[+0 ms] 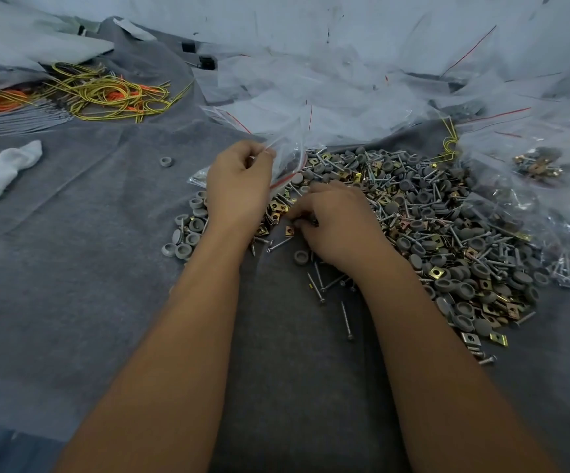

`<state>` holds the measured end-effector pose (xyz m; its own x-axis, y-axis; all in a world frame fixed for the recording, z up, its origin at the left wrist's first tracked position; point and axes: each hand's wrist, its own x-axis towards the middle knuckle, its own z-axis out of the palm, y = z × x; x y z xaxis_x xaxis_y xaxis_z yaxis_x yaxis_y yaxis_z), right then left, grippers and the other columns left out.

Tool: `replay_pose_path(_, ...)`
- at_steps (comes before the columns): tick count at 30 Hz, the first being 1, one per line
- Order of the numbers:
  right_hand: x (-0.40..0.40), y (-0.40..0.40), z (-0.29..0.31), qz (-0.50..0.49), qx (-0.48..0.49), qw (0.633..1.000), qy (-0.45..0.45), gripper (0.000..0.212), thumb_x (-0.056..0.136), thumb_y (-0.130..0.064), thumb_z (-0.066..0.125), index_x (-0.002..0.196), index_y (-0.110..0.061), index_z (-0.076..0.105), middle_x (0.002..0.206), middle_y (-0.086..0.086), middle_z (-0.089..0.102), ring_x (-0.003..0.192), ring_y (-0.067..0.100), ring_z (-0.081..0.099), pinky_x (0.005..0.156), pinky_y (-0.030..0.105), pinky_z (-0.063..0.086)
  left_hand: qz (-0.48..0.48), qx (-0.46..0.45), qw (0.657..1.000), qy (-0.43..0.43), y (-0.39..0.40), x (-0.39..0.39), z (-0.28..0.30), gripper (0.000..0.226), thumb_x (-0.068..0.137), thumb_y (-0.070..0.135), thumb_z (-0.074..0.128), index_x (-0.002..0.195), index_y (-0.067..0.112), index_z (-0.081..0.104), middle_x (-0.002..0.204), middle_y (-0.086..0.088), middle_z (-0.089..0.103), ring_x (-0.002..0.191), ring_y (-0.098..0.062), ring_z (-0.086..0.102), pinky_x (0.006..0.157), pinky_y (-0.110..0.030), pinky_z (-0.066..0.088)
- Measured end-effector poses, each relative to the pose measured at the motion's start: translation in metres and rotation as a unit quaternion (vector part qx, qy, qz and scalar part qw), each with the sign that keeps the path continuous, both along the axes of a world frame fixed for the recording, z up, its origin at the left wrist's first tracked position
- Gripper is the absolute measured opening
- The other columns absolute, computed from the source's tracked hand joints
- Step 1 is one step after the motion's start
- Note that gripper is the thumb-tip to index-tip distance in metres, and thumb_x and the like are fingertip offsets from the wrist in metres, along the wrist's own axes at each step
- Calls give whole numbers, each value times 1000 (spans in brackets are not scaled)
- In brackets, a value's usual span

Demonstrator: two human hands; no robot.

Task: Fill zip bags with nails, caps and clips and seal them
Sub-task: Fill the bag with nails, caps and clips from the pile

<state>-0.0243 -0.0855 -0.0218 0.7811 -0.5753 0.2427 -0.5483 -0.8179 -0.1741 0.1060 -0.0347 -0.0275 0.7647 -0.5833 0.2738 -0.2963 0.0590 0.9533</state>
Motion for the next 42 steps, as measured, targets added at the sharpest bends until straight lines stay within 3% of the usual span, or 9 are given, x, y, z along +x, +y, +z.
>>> replay_pose_path(4,-2,-1,-3,7,-26,999,-28,20,92,-25,60,108,-24,72,110,3,60,111,26,47,94,36,34,0,12,1000,-6,-1,0,0,20,91,22,58,85,5,67,51,9,43,54,-12,41,60,-33,39)
replay_pose_path(9,-3,2,1,19,-29,981,-189,15,92,-13,58,100,-9,71,93,10,66,95,30,55,84,38,42,-7,13,1000,-12,0,-1,1,18,91,22,58,81,10,65,53,8,46,54,-13,42,60,-33,38)
replay_pose_path(16,-2,5,7,-27,-57,926,-373,17,90,-9,62,102,-3,72,92,13,67,91,30,59,82,30,41,-53,15,998,-43,3,-8,2,15,90,24,60,79,19,69,56,2,50,52,-11,41,56,-29,35)
replay_pose_path(23,3,2,0,6,29,948,-316,37,87,1,62,124,-4,63,96,9,66,94,28,57,90,37,45,-58,26,996,-58,3,-8,2,16,91,23,59,78,21,68,50,10,49,47,-3,41,56,-28,37)
replay_pose_path(26,2,2,0,-1,38,935,-351,36,84,5,58,117,-6,63,96,4,60,90,24,56,86,41,48,-42,35,997,-48,1,-6,1,18,92,24,59,75,26,65,44,15,49,45,-1,40,56,-28,36)
replay_pose_path(29,0,1,3,-20,34,931,-363,30,78,9,53,99,-9,64,98,4,56,86,15,51,79,30,46,-30,31,998,-37,1,-5,1,20,91,25,60,72,24,63,42,13,45,46,-6,39,57,-29,35)
replay_pose_path(33,-5,-2,7,49,42,968,-243,30,72,12,57,77,-12,75,88,8,65,92,24,55,82,35,43,-15,23,999,-26,0,-3,1,17,90,23,60,73,20,64,50,8,47,53,-13,43,60,-30,37)
replay_pose_path(37,-2,1,9,93,45,994,-22,33,78,-4,62,94,-27,78,99,2,68,101,26,50,90,36,41,-11,26,999,-21,-2,-2,0,19,89,22,60,70,21,62,46,9,45,51,-12,40,57,-30,33)
replay_pose_path(42,-3,4,10,84,68,994,-11,27,81,-13,65,98,-31,77,102,-2,68,104,24,52,94,38,42,-13,32,999,-31,-1,-3,-1,23,89,25,60,67,23,60,49,8,46,50,-12,41,57,-31,35)
